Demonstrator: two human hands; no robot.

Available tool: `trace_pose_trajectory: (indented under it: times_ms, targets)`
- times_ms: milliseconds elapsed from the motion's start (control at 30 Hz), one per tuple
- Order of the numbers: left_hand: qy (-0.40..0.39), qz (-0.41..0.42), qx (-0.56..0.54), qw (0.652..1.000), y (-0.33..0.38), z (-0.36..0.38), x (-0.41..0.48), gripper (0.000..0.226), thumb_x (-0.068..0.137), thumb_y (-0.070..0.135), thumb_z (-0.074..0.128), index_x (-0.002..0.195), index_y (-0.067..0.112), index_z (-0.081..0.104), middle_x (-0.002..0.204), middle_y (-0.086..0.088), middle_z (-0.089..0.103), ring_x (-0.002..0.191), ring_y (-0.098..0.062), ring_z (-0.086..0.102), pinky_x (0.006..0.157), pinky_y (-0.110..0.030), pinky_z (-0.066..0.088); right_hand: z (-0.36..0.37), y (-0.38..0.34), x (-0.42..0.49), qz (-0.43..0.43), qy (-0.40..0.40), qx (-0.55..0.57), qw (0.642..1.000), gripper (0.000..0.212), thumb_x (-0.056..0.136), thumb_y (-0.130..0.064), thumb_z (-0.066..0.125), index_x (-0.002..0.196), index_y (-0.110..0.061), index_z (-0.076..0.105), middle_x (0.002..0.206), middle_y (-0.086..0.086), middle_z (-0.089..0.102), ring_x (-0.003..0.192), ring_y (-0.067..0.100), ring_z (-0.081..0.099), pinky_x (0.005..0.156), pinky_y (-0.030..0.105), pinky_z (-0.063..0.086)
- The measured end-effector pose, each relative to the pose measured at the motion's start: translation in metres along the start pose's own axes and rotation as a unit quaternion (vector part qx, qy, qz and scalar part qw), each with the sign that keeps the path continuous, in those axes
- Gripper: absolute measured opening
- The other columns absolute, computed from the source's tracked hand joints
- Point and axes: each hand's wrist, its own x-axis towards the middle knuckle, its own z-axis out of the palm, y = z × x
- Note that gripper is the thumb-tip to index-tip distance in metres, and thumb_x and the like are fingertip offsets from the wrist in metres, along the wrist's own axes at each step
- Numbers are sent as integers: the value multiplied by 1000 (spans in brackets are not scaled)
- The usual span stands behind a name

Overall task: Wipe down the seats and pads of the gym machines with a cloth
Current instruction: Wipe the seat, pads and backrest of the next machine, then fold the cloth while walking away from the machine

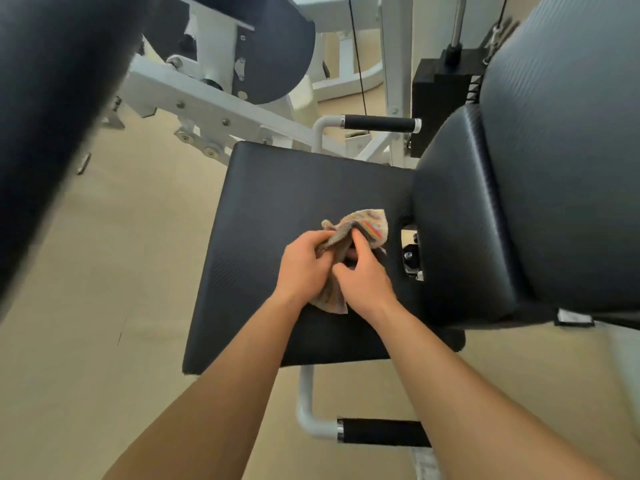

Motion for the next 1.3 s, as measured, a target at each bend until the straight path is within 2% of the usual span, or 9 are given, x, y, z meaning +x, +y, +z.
trace_pose_trajectory:
  times_ms: [200, 367, 633, 733, 867, 967, 1100, 1233, 1300]
  targets:
    - [-35, 5, -86, 996, 16, -25, -72, 40, 88, 32, 68, 128, 35, 63, 115, 17, 68, 109, -3, 61, 95, -30, 48, -9, -1, -73, -8, 26, 34, 999, 60, 94, -20, 55, 149, -40, 41, 133, -8, 61, 123, 16, 55, 100, 31, 43]
    - [-36, -3, -88, 996, 37, -60, -131, 37, 87, 24, 69, 123, 30, 64, 111, 13, 67, 101, -2, 61, 84, -20, 47, 1, -11, -144, -21, 31, 39, 999, 64, 82, -23, 56, 144, -38, 48, 131, -3, 62, 121, 20, 59, 105, 44, 49]
    - [-34, -33, -145, 988, 65, -98, -218, 34, 86, 21, 71, 119, 29, 67, 107, 13, 68, 99, -3, 63, 82, -19, 49, 5, -24, -226, -23, -4, 17, 1000, 67, 73, -25, 55, 138, -42, 52, 127, -4, 64, 116, 18, 62, 101, 46, 52]
    - [-34, -37, -166, 985, 74, -118, -243, 35, 86, 22, 71, 119, 28, 67, 108, 13, 67, 99, -3, 63, 81, -19, 49, 6, -41, -251, -32, -10, -3, 999, 65, 79, -18, 56, 141, -36, 51, 133, -1, 58, 119, 22, 60, 102, 47, 52]
    - [-29, -53, -188, 980, 87, -159, -275, 35, 87, 18, 68, 120, 30, 65, 105, 17, 66, 96, 1, 62, 76, -15, 46, 15, -73, -286, -52, -22, -60, 997, 62, 86, -6, 56, 142, -31, 52, 118, -7, 60, 119, 22, 58, 103, 46, 50]
    - [-21, -70, -197, 978, 90, -196, -299, 38, 88, 9, 61, 120, 29, 67, 101, 18, 67, 92, 2, 62, 68, -11, 46, 32, -96, -309, -78, -44, -97, 991, 65, 81, -10, 55, 142, -33, 51, 132, 1, 60, 118, 25, 60, 102, 46, 52]
    - [-9, -102, -212, 972, 77, -244, -329, 39, 89, 5, 55, 119, 26, 68, 96, 18, 66, 90, -1, 62, 69, -16, 48, 66, -122, -337, -87, -75, -112, 987, 59, 85, -3, 54, 139, -27, 53, 121, -4, 63, 114, 21, 61, 99, 37, 52]
    - [16, -129, -217, 968, 40, -291, -356, 39, 87, 4, 56, 116, 26, 71, 103, 9, 68, 96, -4, 62, 72, -20, 52, 117, -150, -353, -83, -122, -146, 978, 44, 82, -13, 59, 123, -30, 56, 116, -4, 67, 109, 20, 64, 99, 45, 54]
    - [22, -131, -241, 961, 16, -315, -368, 39, 84, 2, 59, 111, 26, 73, 104, 7, 70, 93, -6, 65, 63, -14, 50, 147, -163, -356, -84, -136, -157, 975, 62, 77, -24, 61, 137, -25, 48, 122, -2, 64, 112, 21, 63, 98, 45, 55]
